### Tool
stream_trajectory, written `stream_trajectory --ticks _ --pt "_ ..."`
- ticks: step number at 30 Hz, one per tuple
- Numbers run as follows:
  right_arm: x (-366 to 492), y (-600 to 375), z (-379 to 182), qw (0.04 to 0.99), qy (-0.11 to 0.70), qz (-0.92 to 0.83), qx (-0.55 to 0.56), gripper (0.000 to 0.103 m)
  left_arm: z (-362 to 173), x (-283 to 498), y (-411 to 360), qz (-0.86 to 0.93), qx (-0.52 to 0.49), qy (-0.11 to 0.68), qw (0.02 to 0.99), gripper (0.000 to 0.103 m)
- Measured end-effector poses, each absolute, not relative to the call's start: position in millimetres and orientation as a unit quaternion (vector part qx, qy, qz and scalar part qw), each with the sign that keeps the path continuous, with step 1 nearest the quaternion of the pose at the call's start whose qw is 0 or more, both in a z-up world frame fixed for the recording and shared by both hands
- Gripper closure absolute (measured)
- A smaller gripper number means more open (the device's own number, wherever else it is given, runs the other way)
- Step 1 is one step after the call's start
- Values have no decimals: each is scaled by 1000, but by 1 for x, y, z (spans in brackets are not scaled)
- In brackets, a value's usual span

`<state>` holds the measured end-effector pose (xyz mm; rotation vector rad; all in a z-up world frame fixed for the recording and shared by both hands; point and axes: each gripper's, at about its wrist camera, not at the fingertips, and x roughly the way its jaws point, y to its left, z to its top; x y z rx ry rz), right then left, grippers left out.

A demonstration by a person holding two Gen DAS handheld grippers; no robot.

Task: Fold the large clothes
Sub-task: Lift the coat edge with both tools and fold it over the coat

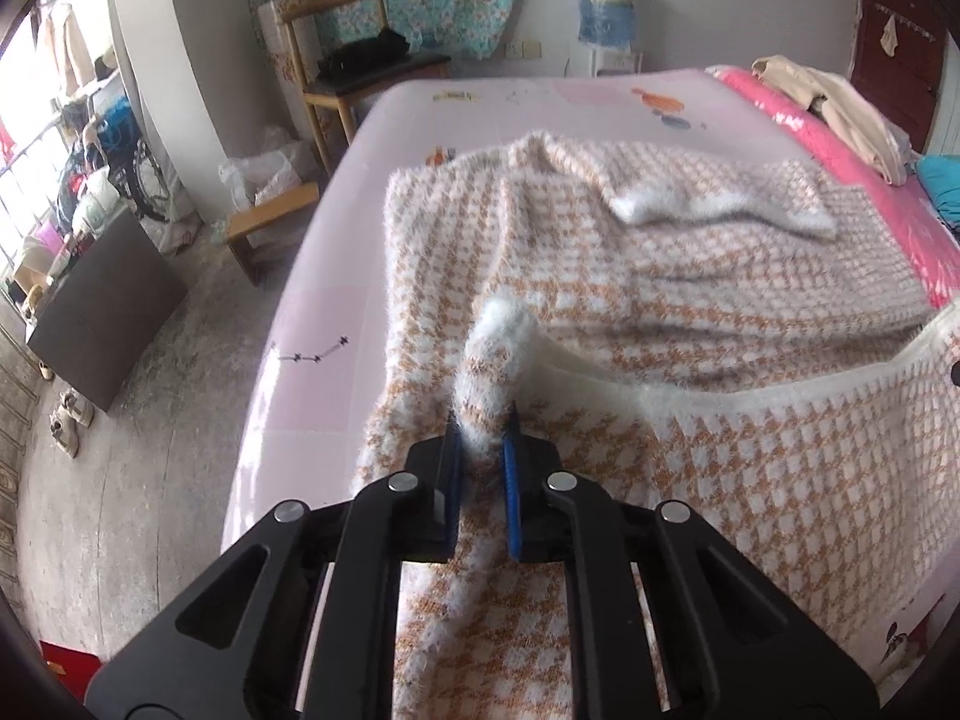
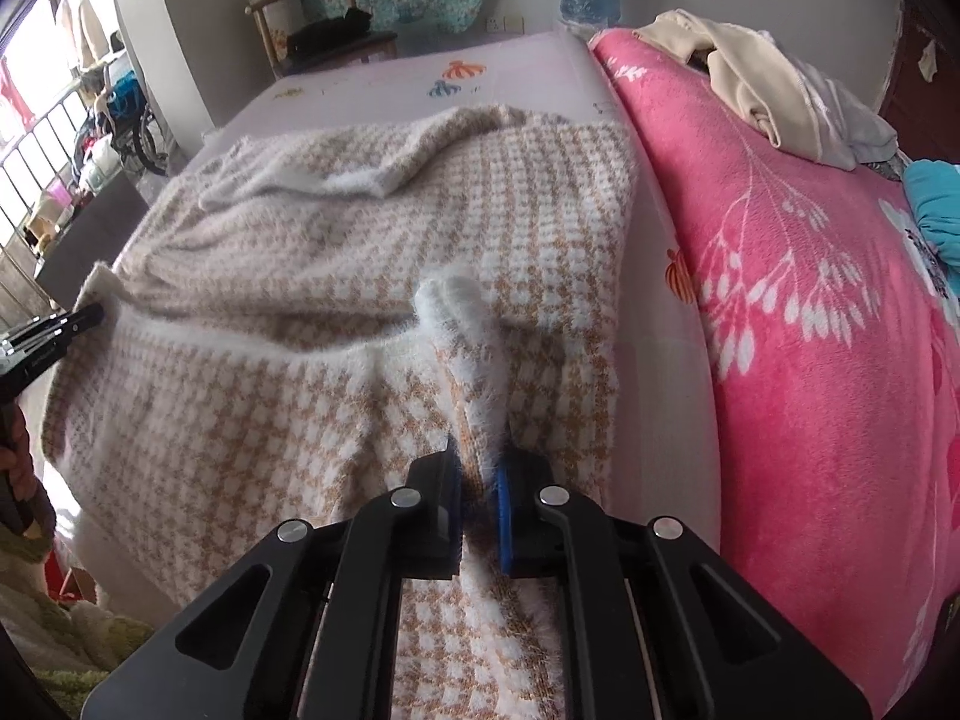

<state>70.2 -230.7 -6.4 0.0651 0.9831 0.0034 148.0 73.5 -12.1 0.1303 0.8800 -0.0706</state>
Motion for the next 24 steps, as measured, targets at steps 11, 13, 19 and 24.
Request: stream_trajectory --ticks 11,13,19,24 --pt "44 -230 65 926 375 7 49 95 73 99 91 -51 38 321 945 94" --pt "53 -230 81 934 354 10 40 95 91 107 91 -56 40 304 950 95" --pt "119 -243 126 954 297 24 20 95 139 174 88 -73 42 250 964 95" --pt "208 -257 124 953 302 25 16 95 136 277 80 -89 32 281 955 94"
